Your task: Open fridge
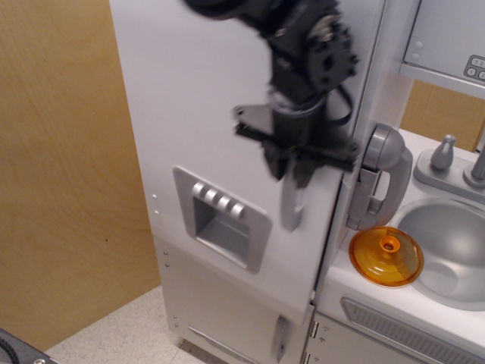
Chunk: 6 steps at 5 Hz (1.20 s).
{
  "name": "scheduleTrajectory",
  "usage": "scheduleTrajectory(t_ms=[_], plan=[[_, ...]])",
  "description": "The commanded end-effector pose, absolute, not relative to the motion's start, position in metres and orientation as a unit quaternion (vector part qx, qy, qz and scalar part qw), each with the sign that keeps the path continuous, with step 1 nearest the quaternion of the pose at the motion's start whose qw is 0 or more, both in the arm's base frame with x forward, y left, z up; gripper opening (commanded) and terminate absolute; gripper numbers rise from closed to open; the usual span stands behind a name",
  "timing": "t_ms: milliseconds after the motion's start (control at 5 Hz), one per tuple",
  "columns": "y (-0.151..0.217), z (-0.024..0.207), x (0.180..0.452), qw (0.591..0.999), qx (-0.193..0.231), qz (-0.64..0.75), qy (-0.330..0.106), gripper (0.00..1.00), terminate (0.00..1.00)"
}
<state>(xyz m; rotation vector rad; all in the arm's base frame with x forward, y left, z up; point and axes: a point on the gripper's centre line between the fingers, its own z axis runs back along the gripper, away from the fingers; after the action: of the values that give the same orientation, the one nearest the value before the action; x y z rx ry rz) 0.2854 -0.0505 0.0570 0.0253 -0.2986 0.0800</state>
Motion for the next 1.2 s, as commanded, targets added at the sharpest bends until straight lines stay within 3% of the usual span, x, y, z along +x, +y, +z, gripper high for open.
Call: scheduleTrajectory(t_ms=[0, 200, 800, 1000], plan=[[-0.017, 0.080, 0.254, 0.986, 0.011, 0.039, -0.162, 0.00, 0.00], [-0.014, 0.081, 0.240, 0.990, 0.018, 0.030, -0.134, 1.00, 0.00], [-0.073, 0.071, 0.188, 0.997, -0.005, -0.046, -0.062, 1.00, 0.00], [-0.105, 0.068, 0.189, 0.997, -0.015, -0.050, -0.064, 1.00, 0.00]])
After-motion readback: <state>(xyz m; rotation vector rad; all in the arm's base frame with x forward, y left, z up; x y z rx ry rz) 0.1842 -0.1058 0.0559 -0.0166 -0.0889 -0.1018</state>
